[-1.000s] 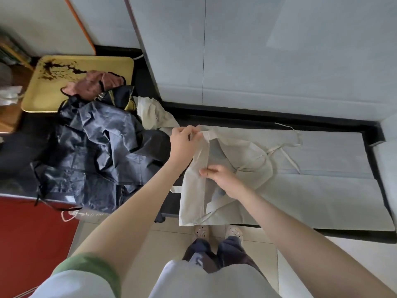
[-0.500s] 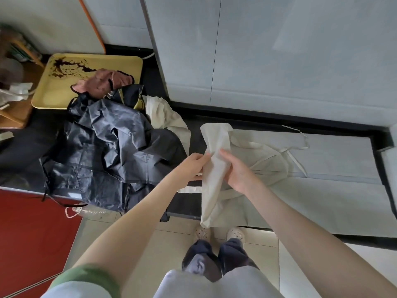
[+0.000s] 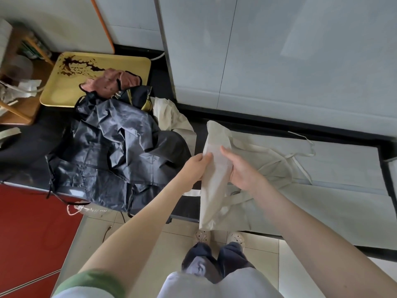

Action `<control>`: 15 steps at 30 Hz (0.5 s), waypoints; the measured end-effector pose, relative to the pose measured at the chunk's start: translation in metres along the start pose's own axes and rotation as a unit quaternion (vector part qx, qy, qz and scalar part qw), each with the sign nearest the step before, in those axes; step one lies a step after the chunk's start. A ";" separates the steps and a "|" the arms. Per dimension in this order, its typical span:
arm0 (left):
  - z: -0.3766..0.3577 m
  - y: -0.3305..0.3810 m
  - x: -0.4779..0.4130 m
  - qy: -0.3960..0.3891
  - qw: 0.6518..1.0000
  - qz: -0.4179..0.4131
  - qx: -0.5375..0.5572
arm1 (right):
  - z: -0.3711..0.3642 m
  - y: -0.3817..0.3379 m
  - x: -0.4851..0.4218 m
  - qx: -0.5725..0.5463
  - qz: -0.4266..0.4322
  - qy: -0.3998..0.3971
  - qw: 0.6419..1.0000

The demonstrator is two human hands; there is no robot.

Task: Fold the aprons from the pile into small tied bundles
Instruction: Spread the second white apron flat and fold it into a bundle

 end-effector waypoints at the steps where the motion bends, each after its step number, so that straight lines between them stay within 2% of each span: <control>1: 0.004 -0.002 -0.002 0.019 1.000 -0.001 -0.019 | 0.000 0.000 0.000 0.014 0.006 -0.007 1.000; 4: 0.012 -0.011 -0.004 0.046 0.997 0.011 -0.059 | 0.007 0.005 0.000 0.061 0.012 0.005 0.998; 6: 0.020 -0.016 -0.006 0.076 0.994 0.006 -0.073 | 0.011 0.011 0.000 0.138 0.002 0.025 0.990; 9: 0.030 -0.018 -0.007 0.126 0.989 0.006 -0.075 | 0.014 0.026 0.002 0.286 -0.036 0.029 0.957; 12: 0.032 -0.017 -0.011 0.127 0.987 0.001 -0.094 | 0.028 0.042 0.005 0.326 -0.087 0.058 0.940; 15: 0.029 -0.006 -0.016 0.110 0.987 -0.025 -0.113 | 0.045 0.031 0.006 0.365 -0.090 0.130 0.917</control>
Point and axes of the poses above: each hand's wrist, its own x-axis away from the middle knuckle, its own z-axis out of the back of the hand, y = z × x, the point moved 9 cm from there along -x, towards the middle knuckle, and after that the axes turned 14 degrees about -z, right-handed, at the moved point
